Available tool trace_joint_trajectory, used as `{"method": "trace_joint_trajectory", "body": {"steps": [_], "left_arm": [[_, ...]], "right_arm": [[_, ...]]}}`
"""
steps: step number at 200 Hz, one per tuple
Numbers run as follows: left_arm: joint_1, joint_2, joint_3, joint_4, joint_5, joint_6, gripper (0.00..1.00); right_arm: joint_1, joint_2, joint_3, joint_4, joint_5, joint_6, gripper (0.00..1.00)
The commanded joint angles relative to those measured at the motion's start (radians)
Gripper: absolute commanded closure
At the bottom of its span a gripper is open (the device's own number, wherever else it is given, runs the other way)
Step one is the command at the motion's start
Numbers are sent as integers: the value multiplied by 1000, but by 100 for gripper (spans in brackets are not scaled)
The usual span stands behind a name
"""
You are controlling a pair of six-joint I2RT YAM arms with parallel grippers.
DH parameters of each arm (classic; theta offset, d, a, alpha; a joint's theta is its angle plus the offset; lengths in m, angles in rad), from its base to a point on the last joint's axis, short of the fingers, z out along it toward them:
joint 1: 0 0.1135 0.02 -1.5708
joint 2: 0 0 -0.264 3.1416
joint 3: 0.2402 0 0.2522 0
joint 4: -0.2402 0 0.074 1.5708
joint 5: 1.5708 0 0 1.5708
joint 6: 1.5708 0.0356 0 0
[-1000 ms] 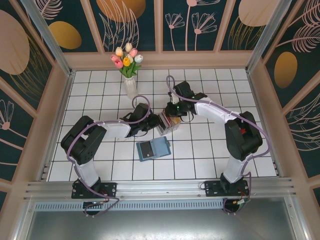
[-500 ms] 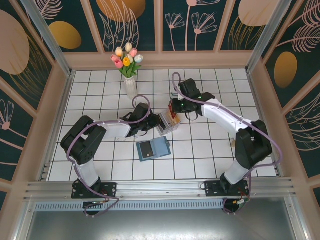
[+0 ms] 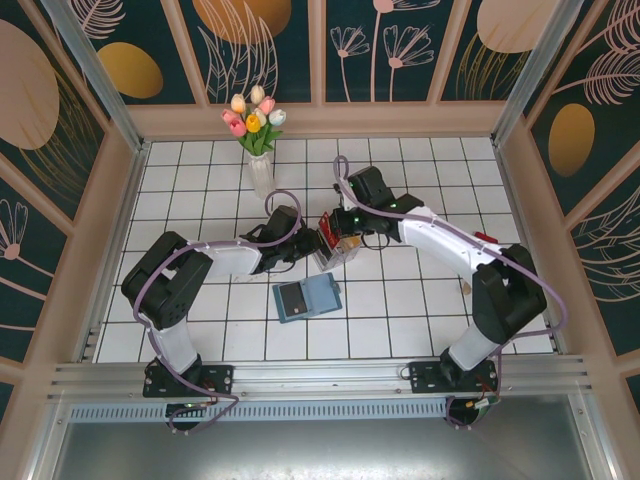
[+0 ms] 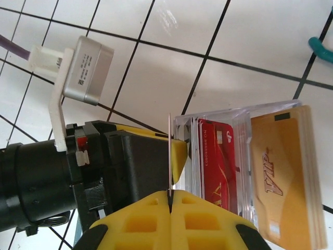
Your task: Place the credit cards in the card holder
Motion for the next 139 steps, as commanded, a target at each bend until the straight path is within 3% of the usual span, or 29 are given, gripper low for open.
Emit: {"method": "trace_joint_trajectory", "body": {"steps": [1,40,89,139], "left_arm": [[5,-4,-28,-100,-17,14,68],[5,-8,-27,-104,-18,14,68],[4,-5,-30,-109,-21,17,68],[6,-85,-30,-106,-28,30,61]], "right_arm": [[6,23,-27,34,27,-20,99],[2,28,-63,36,157,-27,99],[-30,-38,-77,23,194,-27,98],[-62,-147,-99,52,51,16,99]]}}
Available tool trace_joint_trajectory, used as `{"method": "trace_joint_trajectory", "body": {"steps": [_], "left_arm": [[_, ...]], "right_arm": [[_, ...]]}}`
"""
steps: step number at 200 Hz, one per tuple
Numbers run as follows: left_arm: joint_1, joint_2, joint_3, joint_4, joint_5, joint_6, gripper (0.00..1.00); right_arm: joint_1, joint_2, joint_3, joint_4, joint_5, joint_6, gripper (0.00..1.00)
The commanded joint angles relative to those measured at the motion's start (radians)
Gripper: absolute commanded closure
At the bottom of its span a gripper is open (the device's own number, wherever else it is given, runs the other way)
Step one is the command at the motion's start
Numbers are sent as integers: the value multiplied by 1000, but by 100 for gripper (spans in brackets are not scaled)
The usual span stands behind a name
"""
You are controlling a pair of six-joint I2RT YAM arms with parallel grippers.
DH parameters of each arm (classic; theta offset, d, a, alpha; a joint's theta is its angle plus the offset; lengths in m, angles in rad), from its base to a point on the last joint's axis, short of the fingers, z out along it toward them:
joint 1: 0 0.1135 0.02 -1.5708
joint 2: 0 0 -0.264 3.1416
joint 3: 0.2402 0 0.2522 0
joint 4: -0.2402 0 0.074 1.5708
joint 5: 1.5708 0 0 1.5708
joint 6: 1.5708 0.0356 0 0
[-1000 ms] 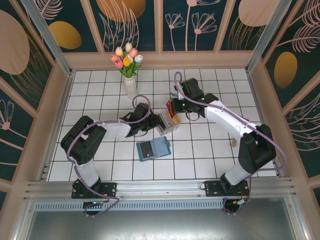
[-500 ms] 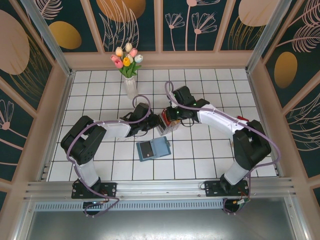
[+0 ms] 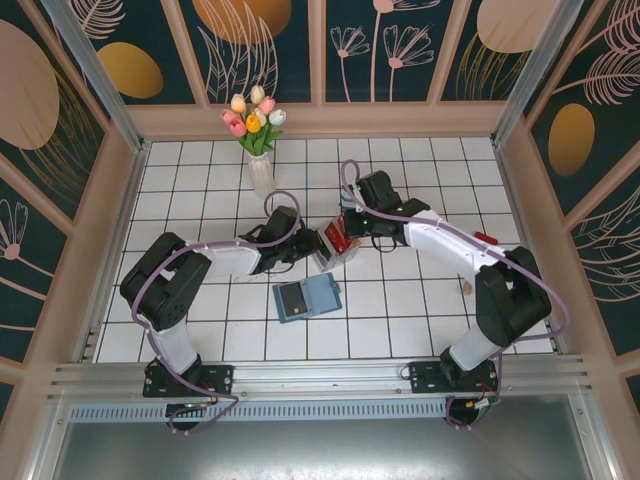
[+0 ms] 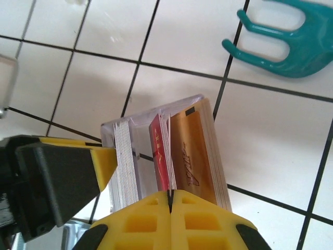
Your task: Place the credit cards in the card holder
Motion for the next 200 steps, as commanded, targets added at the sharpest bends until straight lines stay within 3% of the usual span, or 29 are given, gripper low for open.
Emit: {"method": "trace_joint_trajectory", "body": {"steps": [1,44,75,121,152,200], "left_arm": [[5,-61,-19,-77,-22,27,60],[5,-251,-42,-79,-56,31,36],[4,-374,-101,20,28,-4,31],[5,-517,-269,318,185,-114,27],[5,-499,-313,469,278,-169,34],[6,-491,-327,581,313,-212,64]], "right_arm": [[-16,-91,-28,34,-85,30,99],[-20,-210,-123,151,-235,142,99],[-21,-287,-216,313,-359,259,100],[-22,-326,-298,490,-479,395,100],[-22,-318,-328,612,-556,483,100],[-29,-292,-334,653,-578,526,100]]}}
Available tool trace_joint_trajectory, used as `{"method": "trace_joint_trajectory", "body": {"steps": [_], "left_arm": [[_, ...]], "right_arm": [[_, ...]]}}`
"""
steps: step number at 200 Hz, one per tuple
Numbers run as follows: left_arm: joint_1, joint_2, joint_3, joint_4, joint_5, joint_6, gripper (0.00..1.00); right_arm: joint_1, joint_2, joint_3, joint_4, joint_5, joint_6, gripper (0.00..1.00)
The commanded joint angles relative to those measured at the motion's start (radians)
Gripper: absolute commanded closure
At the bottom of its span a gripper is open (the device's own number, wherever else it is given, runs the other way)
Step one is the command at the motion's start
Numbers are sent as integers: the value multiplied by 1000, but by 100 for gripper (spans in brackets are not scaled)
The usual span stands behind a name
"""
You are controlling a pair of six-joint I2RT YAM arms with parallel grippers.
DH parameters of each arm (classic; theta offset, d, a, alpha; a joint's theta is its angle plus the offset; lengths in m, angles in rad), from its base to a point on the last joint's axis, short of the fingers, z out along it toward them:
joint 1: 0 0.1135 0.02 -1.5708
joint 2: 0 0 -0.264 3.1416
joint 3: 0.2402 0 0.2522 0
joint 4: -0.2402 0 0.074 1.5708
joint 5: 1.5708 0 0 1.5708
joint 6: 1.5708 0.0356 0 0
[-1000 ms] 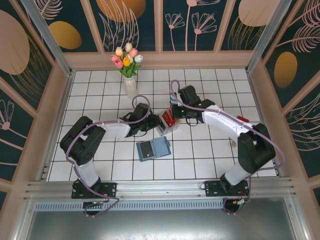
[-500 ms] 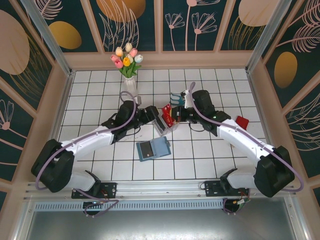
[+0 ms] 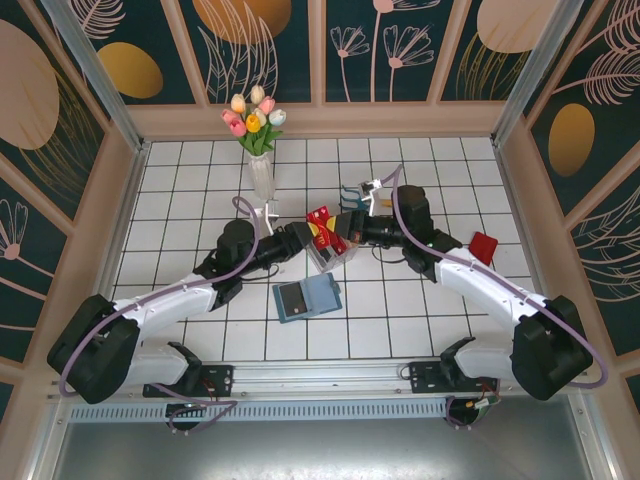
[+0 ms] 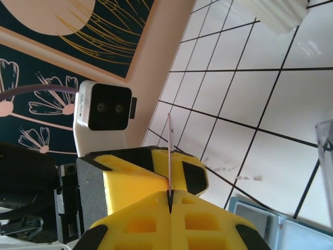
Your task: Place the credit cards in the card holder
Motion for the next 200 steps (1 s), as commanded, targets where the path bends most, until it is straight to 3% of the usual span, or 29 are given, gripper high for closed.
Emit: {"method": "trace_joint_trajectory", "body": {"steps": [1,61,84,111,130,159,200], "left_arm": [[5,-1,-9,123,46,-26,65],[5,-48,-18,103,23,-12,100],[5,-80,-19,-8,-10,20,100],[3,-144,-57,-269,-123,71,100],[-17,-191,-137,-324,-207,38,100],[-120,-218,-225,-319,-344,-34,100],[-221,-167,-258,-299,-437,-88,100]], "right_arm": [[-9,10,-12,89,-48,46,100],[-10,39,-30,90,-57,62,97],[-10,38,-32,8,-28,13,82],[-10,15,-75,-182,156,-98,63],[-9,33,-133,-217,210,-129,61],[49,72,-224,-145,277,-119,61],[119,148,-239,-63,307,-120,64]]}}
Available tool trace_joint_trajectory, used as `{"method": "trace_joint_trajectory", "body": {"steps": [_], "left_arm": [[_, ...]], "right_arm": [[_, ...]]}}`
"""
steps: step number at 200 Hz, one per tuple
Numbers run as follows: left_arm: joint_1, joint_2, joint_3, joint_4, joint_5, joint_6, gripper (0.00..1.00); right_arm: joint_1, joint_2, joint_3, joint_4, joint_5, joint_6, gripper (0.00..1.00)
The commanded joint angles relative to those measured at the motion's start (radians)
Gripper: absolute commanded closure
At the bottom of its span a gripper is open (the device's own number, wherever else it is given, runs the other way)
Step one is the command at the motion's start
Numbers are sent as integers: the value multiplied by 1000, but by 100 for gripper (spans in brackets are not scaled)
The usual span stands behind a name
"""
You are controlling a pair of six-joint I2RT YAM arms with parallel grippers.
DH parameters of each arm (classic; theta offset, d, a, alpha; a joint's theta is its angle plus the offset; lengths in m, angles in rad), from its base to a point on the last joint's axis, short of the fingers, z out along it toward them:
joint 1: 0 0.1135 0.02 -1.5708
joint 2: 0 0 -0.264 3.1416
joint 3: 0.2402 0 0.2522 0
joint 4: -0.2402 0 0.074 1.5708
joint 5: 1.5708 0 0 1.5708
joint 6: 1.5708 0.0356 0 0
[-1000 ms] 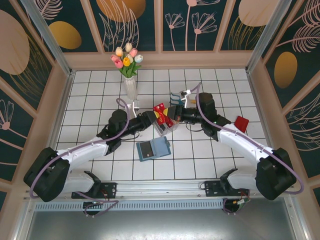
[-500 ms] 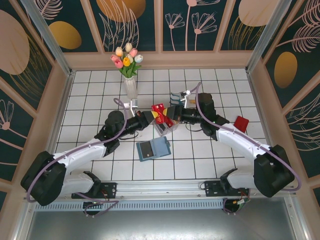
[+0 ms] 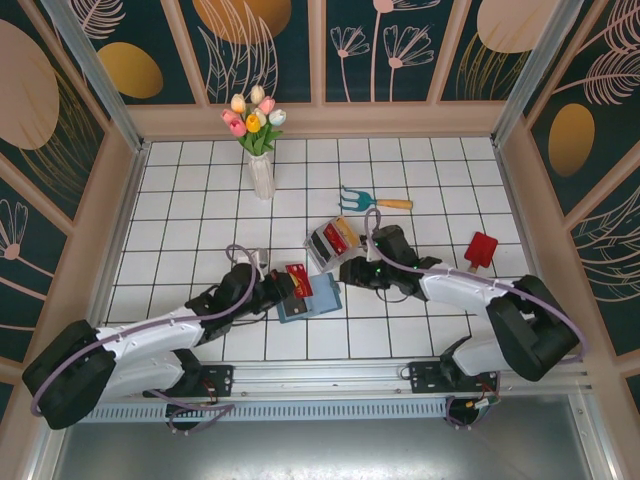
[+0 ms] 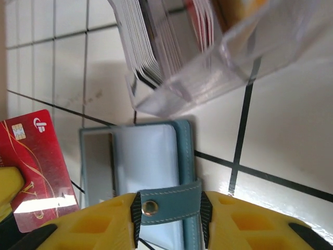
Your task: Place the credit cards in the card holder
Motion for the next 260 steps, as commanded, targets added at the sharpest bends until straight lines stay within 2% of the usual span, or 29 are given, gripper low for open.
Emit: {"method": "trace_joint_trajectory", "body": {"steps": [1,15,82,125,151,172,204,226,260], "left_arm": [[-41,26,11,-12,-110,-42,100],[-63,38,3,2,-136,-53,100],[-97,162,12,78,-131,-52,100],[-102,239,12,144,-78,-48,100],[-102,282,32,113,-66,-54,100],[-103,290,27,128,-47,-58,100],[-102,235,27,31,-85,-58,100],[-102,197,-2,71,-86,-61,100],[-102,276,56,63,-16,-20,100]], "right_arm": [[32,27,-4,80,58,-22,64],[44,38,-9,90,87,-17,64],[46,84,-42,140,66,-13,66],[50,124,-59,167,38,-5,69],[57,152,-59,171,33,-3,73],[63,168,-57,177,20,0,76],[66,165,-51,149,50,-2,79],[65,167,-44,143,38,-8,79],[65,185,-44,165,-5,0,79]]}}
